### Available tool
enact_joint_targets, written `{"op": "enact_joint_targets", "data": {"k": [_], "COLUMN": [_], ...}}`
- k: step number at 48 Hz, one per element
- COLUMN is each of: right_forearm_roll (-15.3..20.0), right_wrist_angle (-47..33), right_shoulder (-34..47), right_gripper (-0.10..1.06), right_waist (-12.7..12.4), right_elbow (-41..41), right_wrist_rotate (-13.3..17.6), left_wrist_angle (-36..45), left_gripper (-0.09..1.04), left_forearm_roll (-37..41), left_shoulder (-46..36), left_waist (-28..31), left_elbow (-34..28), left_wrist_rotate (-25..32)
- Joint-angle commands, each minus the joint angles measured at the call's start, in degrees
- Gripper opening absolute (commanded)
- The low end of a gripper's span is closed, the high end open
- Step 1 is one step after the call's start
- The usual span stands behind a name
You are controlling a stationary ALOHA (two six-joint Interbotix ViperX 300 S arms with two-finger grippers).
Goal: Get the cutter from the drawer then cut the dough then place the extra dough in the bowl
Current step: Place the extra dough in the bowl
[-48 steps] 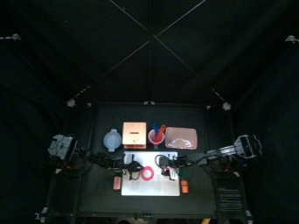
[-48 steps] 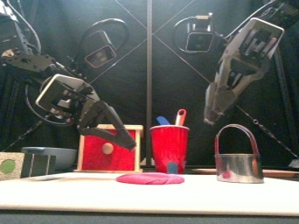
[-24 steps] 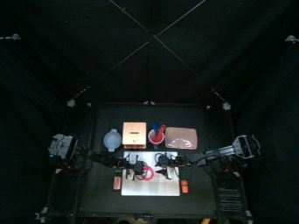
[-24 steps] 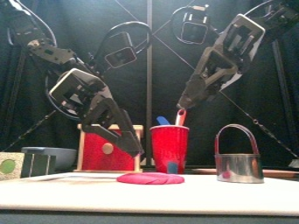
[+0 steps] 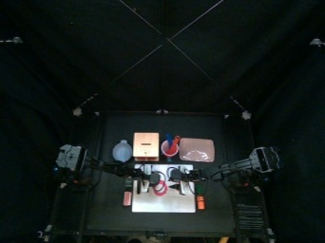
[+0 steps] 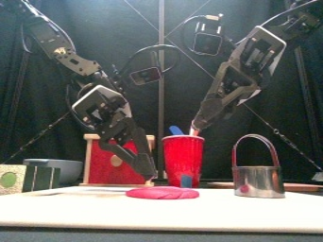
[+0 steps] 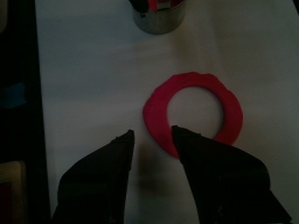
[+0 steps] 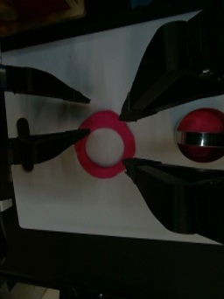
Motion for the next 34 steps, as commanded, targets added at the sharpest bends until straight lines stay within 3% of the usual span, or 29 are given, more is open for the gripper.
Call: {"op": "enact_joint_targets", "data": {"k": [1,13,34], "right_forearm_roll": [-0.1,0.0,-0.1], "right_wrist_angle": [-0.4,-0.5,-0.5], "right_shoulder": [-1.7,-3.6,-6.2], "right_gripper": [0.78,0.78,0.78], "right_waist": [-0.4,-1.9,-2.4], "right_elbow": [0.3,2.7,4.6], "right_wrist_rotate": [-0.1,0.0,0.0], "left_wrist_angle": [0.2,0.2,0.6], "left_gripper": [0.79,0.79,0.78], "left_forearm_roll": [0.1,-0.6,-1.1], "left_shoulder": [-0.1,1.5,3.4], "left_waist": [-0.2,-0.3,-0.4], "left_elbow": [-1.9,-2.5,-3.7], "left_wrist_rotate": [0.0,0.0,0.0]}}
